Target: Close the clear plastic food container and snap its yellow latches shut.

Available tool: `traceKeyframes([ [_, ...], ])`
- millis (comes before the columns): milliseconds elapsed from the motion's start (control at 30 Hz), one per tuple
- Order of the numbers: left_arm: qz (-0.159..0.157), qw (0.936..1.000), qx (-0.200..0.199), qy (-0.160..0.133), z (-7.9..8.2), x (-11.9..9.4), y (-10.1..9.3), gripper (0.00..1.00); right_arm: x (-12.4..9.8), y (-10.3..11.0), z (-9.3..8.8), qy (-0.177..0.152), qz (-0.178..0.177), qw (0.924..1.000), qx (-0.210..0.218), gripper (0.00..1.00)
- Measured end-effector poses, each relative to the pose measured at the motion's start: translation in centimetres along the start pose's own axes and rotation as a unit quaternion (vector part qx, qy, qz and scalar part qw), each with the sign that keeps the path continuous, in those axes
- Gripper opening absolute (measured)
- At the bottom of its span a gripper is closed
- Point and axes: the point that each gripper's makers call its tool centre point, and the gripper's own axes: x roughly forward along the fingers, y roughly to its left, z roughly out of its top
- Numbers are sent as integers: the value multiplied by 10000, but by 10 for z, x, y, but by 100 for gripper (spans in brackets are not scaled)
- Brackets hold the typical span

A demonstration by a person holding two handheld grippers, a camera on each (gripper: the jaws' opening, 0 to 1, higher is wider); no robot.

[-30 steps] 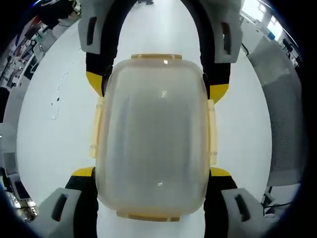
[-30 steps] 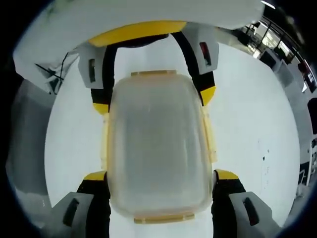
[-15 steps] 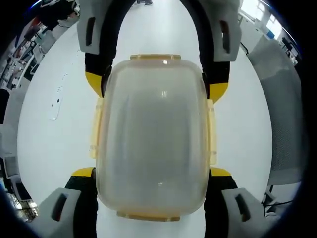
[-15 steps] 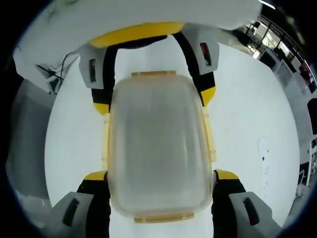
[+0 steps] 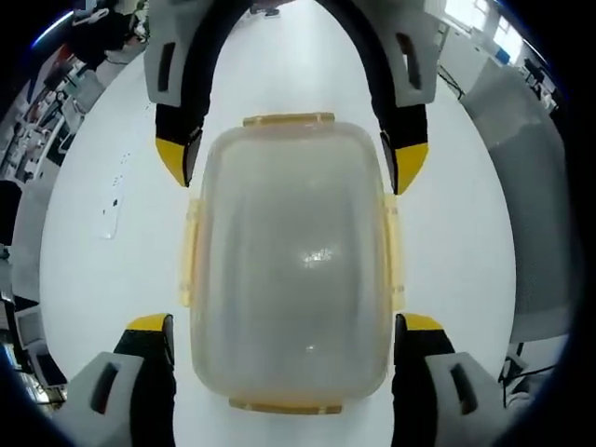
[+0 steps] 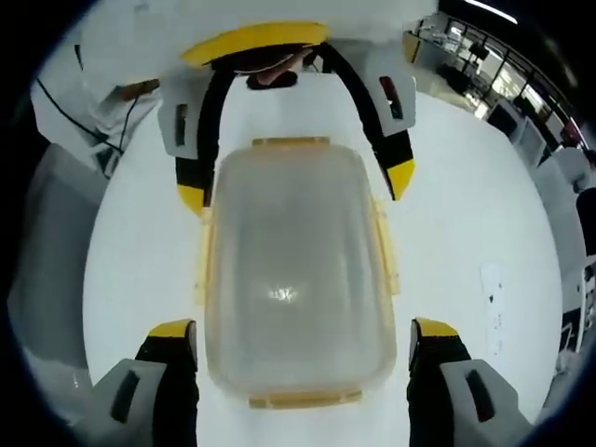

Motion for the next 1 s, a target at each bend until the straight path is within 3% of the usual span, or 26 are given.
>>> traceKeyframes([
  [133, 58, 9997, -79, -245, 4, -5, -1, 98, -6, 4, 8, -511, -14, 9984, 231, 94],
  [267, 150, 9966, -362, -719, 13, -11, 2, 98, -8, 6, 10, -911, -116, 9948, 439, 94],
  [400, 283, 9909, -741, -1089, 14, -14, 5, 98, -10, 4, 13, -1272, -373, 9889, 672, 94],
  [467, 428, 9831, -944, -1512, 23, -20, 7, 98, -13, 5, 17, -1520, -418, 9834, 895, 95],
  [600, 637, 9684, -1301, -2031, 27, -24, 9, 98, -19, 2, 19, -1947, -659, 9701, 1289, 95],
  [733, 779, 9569, -1598, -2295, 23, -25, 7, 98, -23, 1, 21, -2290, -824, 9556, 1659, 95],
  [767, 855, 9502, -1725, -2452, 23, -27, 8, 98, -24, 1, 24, -2446, -893, 9495, 1750, 95],
  [833, 975, 9374, -1945, -2719, 26, -33, 10, 97, -26, 2, 25, -2587, -1022, 9445, 1748, 94],
  [867, 1018, 9424, -1870, -2581, 20, -33, 9, 97, -27, 2, 24, -2612, -1090, 9430, 1753, 94],
  [967, 1176, 9346, -1931, -2747, 19, -35, 10, 96, -28, 0, 21, -2709, -1264, 9347, 1923, 94],
  [1000, 1206, 9327, -1967, -2773, 18, -36, 11, 96, -30, 0, 23, -2836, -1280, 9281, 2045, 94],
])
